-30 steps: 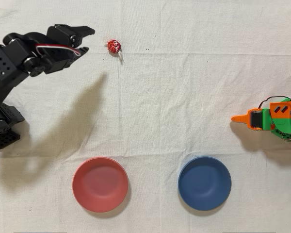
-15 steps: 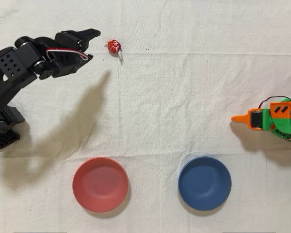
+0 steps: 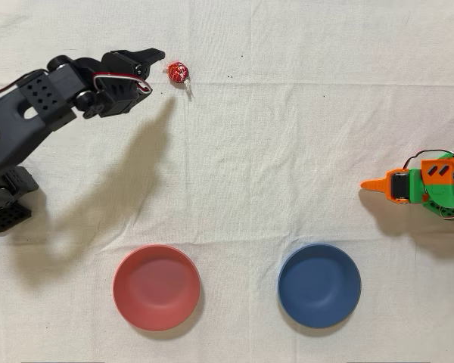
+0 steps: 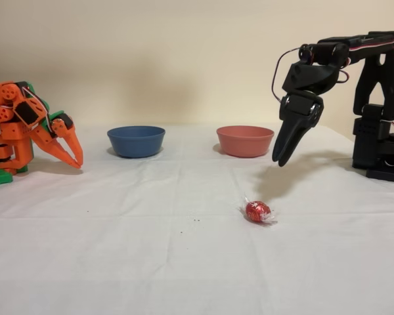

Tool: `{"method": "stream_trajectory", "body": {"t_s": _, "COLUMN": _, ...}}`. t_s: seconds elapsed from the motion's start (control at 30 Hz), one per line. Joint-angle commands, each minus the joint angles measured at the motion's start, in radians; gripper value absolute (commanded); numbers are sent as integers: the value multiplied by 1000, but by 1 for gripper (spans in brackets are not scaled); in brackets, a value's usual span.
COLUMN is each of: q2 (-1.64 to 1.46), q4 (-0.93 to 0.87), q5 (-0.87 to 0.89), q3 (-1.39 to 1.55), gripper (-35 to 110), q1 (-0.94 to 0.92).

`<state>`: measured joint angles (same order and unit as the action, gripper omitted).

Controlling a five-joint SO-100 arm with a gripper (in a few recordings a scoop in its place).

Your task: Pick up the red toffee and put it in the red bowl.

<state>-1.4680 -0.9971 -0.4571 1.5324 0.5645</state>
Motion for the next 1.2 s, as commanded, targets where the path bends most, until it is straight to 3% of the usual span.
{"method": "stream_trajectory", "body": {"t_s": 0.0, "q2": -3, "q4": 28, "q5": 2, "q3": -46, "gripper": 29, "q1": 3}}
{"method": "stream_trajectory", "body": {"t_s": 0.33, "q2": 103, "q4": 106, "q5": 15, "q3": -75, "gripper": 29, "q1": 8}}
{"method": "stream_trajectory", "body": {"t_s": 1.17, "q2": 337, "q4": 43, "q5": -52, "q3": -331, "gripper": 29, "q1": 9}}
